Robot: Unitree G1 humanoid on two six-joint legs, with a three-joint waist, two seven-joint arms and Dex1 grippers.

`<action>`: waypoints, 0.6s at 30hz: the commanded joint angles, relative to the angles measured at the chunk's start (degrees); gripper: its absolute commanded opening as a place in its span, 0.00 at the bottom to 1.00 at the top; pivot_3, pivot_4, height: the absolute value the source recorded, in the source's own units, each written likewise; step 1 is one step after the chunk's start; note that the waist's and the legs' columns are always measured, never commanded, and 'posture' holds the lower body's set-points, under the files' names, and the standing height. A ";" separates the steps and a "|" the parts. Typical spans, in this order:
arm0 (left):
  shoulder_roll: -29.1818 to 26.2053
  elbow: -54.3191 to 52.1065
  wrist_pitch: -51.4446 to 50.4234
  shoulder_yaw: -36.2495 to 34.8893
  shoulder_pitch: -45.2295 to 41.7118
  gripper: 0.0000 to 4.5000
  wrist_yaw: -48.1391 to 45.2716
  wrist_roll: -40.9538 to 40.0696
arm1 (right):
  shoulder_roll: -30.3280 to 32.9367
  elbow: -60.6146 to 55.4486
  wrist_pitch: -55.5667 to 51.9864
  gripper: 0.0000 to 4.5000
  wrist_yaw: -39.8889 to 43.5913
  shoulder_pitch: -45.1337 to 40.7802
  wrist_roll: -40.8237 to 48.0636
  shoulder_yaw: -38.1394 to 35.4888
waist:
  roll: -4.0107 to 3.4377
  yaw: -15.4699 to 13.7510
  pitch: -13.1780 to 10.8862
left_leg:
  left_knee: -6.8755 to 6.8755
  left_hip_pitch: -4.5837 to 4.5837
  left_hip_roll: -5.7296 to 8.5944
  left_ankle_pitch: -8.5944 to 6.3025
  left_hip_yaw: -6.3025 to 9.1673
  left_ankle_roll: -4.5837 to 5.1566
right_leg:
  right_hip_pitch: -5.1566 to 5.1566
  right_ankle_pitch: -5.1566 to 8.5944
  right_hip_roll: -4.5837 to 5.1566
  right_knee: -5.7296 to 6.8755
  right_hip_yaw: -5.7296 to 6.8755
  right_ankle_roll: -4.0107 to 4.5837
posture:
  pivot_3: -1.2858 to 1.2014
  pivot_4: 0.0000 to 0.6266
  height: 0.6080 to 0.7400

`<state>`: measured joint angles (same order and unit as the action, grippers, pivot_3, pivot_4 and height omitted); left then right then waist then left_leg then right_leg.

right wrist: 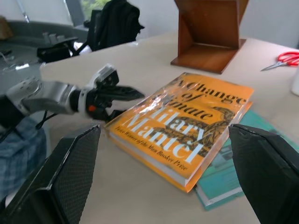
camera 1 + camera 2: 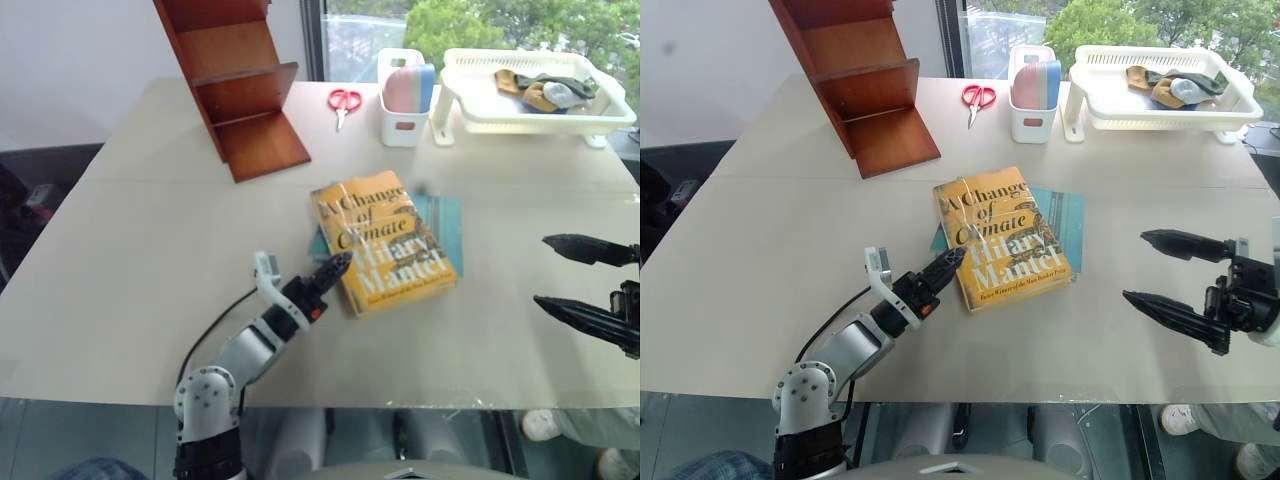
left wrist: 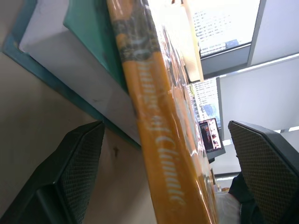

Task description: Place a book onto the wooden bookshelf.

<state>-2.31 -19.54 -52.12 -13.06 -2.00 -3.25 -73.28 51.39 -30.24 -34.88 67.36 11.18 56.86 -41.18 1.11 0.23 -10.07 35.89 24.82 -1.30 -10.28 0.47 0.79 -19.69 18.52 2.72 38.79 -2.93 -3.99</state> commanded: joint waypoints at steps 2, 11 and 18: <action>0.16 -0.13 0.50 0.65 -1.73 0.60 0.82 -3.49 | 3.22 0.92 1.91 1.00 4.97 2.05 -2.06 -4.05 | 0.01 -0.09 -0.01 | 0.00 0.00 0.00 0.00 0.00 0.00 | 0.01 0.00 0.00 -0.02 0.00 0.00 | 0.52 0.24 1.00; -1.60 -1.88 -1.13 2.39 -1.75 0.01 1.28 -9.04 | 2.75 2.66 4.33 1.00 8.51 5.19 -4.89 -5.67 | 0.02 -0.56 -0.01 | 0.00 0.02 0.00 0.00 0.02 0.00 | 0.01 0.00 0.00 -0.06 0.03 0.00 | 0.52 0.24 1.00; -7.92 -4.91 1.03 1.42 -9.31 0.01 0.17 -11.63 | 2.55 4.30 5.92 1.00 8.06 4.48 -6.03 -5.43 | 0.02 -0.93 -0.02 | 0.01 0.03 -0.01 0.00 0.06 -0.01 | 0.01 0.01 0.00 -0.06 0.08 0.01 | 0.52 0.24 1.00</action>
<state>-9.19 -20.35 -52.67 -10.95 -8.70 -1.53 -83.47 53.62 -26.26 -30.27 75.52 16.48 50.72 -44.92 1.13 -0.70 -10.09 35.93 24.85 -1.30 -10.28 0.53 0.78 -19.67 18.52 2.72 38.73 -2.86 -3.98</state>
